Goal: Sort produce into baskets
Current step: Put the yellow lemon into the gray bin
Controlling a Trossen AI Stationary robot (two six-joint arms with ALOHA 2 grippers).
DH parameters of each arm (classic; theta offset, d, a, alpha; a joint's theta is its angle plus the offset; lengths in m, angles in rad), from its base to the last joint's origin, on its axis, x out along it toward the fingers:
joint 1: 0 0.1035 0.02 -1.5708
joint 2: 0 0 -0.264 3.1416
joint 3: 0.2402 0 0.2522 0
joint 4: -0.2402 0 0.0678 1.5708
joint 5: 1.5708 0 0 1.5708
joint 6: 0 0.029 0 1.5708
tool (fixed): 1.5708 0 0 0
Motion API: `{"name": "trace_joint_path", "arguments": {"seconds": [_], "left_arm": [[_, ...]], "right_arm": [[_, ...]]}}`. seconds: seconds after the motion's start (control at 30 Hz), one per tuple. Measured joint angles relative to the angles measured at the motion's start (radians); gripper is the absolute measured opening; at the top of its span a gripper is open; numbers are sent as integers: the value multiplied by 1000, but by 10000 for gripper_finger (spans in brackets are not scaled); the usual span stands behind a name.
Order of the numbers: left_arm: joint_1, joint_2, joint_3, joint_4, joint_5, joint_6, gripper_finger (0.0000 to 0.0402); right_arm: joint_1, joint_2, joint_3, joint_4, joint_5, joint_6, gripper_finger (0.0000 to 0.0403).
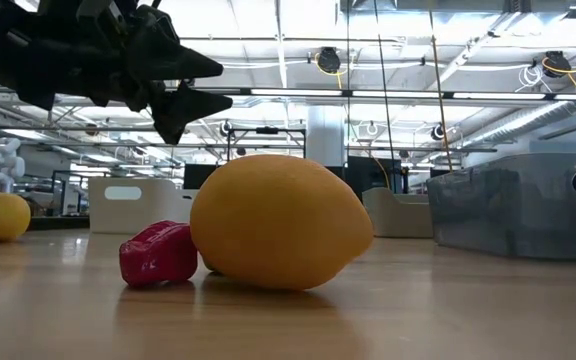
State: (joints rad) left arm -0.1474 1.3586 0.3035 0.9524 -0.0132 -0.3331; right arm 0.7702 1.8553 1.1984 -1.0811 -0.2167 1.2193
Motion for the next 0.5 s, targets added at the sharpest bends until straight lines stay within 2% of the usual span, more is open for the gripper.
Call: {"name": "trace_joint_path", "arguments": {"seconds": [0.33,0.5], "left_arm": [[2,0,0,8,0,-1,235],[2,0,0,13,0,-1,235]], "right_arm": [[-4,0,102,-21,0,27,287],[-4,0,139,-121,-1,164,287]]}}
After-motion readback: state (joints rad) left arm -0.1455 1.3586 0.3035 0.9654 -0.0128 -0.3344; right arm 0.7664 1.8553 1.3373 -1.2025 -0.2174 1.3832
